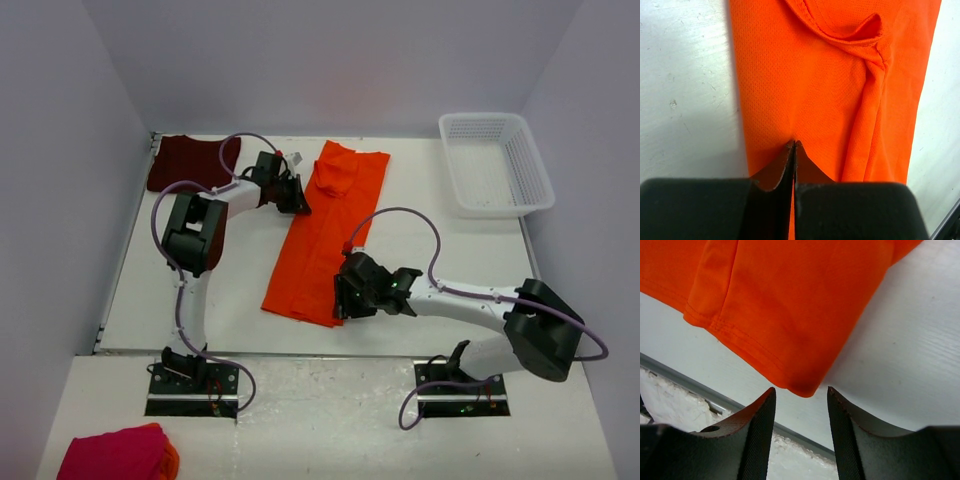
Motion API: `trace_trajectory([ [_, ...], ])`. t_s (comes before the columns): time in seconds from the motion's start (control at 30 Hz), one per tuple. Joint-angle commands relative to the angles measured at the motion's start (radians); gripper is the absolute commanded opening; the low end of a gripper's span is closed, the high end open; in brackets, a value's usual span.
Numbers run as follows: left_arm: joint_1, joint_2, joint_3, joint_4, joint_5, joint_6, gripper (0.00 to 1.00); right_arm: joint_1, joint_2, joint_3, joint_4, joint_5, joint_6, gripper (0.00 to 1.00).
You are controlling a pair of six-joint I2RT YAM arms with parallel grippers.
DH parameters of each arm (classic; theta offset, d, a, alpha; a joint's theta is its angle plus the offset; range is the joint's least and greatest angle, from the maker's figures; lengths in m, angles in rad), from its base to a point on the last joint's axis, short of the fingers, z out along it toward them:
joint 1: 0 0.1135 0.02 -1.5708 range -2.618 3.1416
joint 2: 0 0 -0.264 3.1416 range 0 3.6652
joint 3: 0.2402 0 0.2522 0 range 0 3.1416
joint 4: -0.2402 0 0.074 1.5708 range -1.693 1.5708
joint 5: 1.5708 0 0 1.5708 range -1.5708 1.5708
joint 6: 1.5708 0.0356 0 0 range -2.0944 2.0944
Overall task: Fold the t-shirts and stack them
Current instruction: Rotate the tshirt 90 degrees
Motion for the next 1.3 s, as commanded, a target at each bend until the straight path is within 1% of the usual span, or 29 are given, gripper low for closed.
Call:
trace_trajectory([
  [0.0, 0.01, -0.003, -0.053, -0.043, -0.042, 0.002, 0.0, 0.045, 0.048, 0.057, 0.015, -0.001, -0.004, 0.47],
  [0.07, 0.01, -0.001, -0.062, -0.043, -0.04, 0.005, 0.0, 0.068, 0.068, 0.085, -0.001, 0.019, -0.002, 0.45],
  [0.17, 0.01, -0.003, -0.073, -0.038, -0.042, 0.007, 0.0, 0.088, 0.094, 0.109, -0.001, 0.008, -0.002, 0.43],
  [0.33, 0.01, -0.001, -0.082, -0.034, -0.034, 0.01, 0.0, 0.105, 0.134, 0.157, -0.022, 0.025, 0.002, 0.43],
  [0.8, 0.01, 0.005, -0.088, -0.019, -0.01, 0.01, 0.0, 0.106, 0.209, 0.188, -0.082, 0.1, 0.013, 0.44],
  [0.9, 0.012, 0.004, -0.088, -0.019, -0.008, 0.011, 0.0, 0.108, 0.239, 0.188, -0.087, 0.103, 0.019, 0.42],
  [1.03, 0.012, 0.008, -0.087, -0.015, -0.005, 0.011, 0.0, 0.106, 0.267, 0.183, -0.079, 0.096, 0.031, 0.36],
  [1.07, 0.012, 0.008, -0.087, -0.014, 0.001, 0.011, 0.0, 0.108, 0.272, 0.18, -0.078, 0.091, 0.033, 0.32],
  [1.17, 0.012, 0.01, -0.087, -0.012, 0.004, 0.01, 0.0, 0.111, 0.267, 0.174, -0.079, 0.093, 0.042, 0.26],
  [1.2, 0.012, 0.01, -0.087, -0.011, 0.004, 0.011, 0.0, 0.112, 0.258, 0.171, -0.079, 0.099, 0.047, 0.21],
  [1.23, 0.012, 0.011, -0.087, -0.011, 0.006, 0.011, 0.0, 0.114, 0.253, 0.169, -0.079, 0.1, 0.053, 0.18],
  [1.27, 0.012, 0.013, -0.087, -0.012, 0.006, 0.011, 0.0, 0.118, 0.243, 0.165, -0.082, 0.106, 0.056, 0.12],
])
